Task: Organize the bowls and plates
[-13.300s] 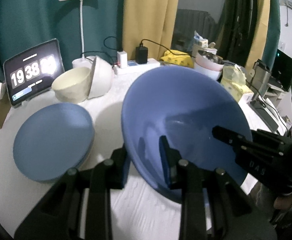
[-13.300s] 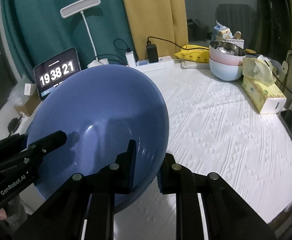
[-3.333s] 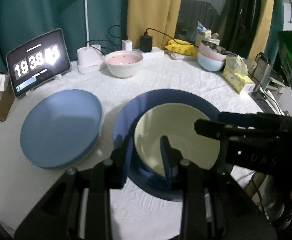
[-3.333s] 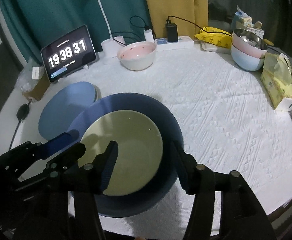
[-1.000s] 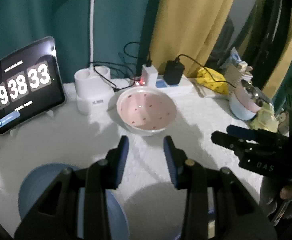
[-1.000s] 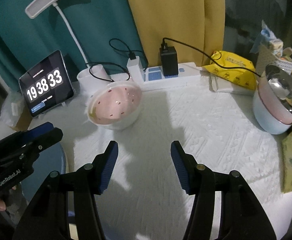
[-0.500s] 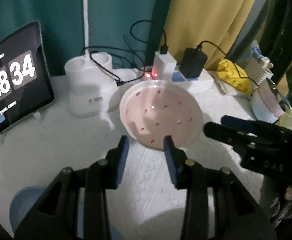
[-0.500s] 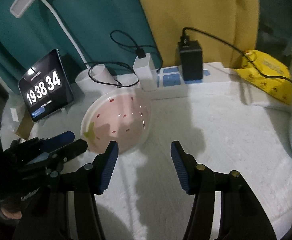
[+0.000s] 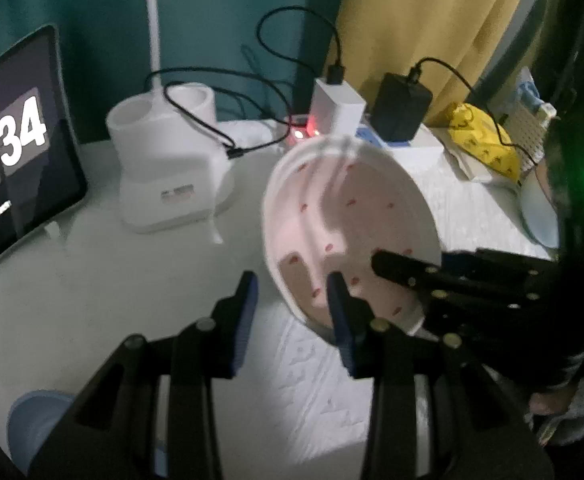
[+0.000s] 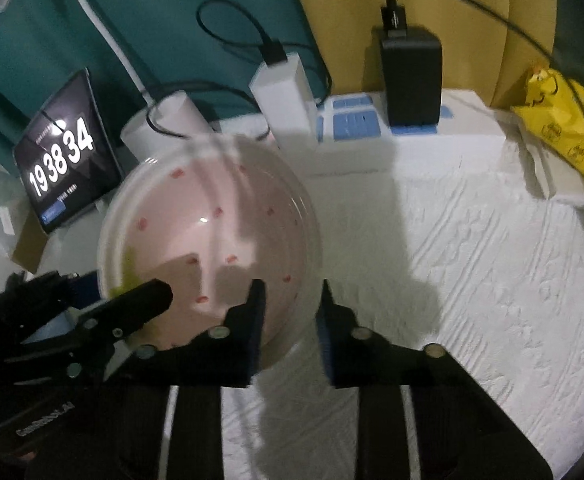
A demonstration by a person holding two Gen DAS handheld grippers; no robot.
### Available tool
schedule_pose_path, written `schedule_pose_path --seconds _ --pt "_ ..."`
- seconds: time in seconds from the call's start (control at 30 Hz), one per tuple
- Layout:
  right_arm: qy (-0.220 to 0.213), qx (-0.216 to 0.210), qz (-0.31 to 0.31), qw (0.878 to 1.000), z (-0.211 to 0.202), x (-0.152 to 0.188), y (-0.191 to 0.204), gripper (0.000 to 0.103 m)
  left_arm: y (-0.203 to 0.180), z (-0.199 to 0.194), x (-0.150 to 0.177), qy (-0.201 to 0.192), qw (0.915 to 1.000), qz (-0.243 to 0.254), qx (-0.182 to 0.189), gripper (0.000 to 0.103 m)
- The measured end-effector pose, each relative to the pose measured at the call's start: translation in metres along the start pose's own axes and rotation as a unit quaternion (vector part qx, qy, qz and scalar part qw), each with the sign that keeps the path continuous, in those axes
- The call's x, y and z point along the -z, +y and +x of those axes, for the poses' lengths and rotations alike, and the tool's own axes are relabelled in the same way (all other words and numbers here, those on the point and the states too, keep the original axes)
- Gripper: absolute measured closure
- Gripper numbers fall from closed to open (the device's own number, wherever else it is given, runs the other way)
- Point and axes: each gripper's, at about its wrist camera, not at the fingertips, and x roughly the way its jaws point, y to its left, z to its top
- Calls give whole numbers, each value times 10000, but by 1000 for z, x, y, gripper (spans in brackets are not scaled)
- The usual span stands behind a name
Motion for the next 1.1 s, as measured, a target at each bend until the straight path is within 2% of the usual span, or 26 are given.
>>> schedule_pose_path --seconds 0.03,0.1,0.27,0.4,0.83,1.1 --pt "-40 -50 29 10000 0 1 -1 85 -1 1 0 -1 10000 14 2 67" --pt "-63 -133 13 9999 -2 3 0 86 -1 2 -1 -3 10000 28 -10 74" --pt "-145 -100 -114 9998 -9 8 5 88 1 6 1 32 9999 7 -122 83" --pt "-232 112 -224 9994 -16 11 8 89 1 4 4 14 10000 10 -74 87" --pt "-582 428 -307 9969 -60 16 8 91 -19 -26 12 -286 9992 273 8 89" --pt "-869 419 -237 9950 -91 18 16 91 -26 -56 12 -641 9963 575 4 89"
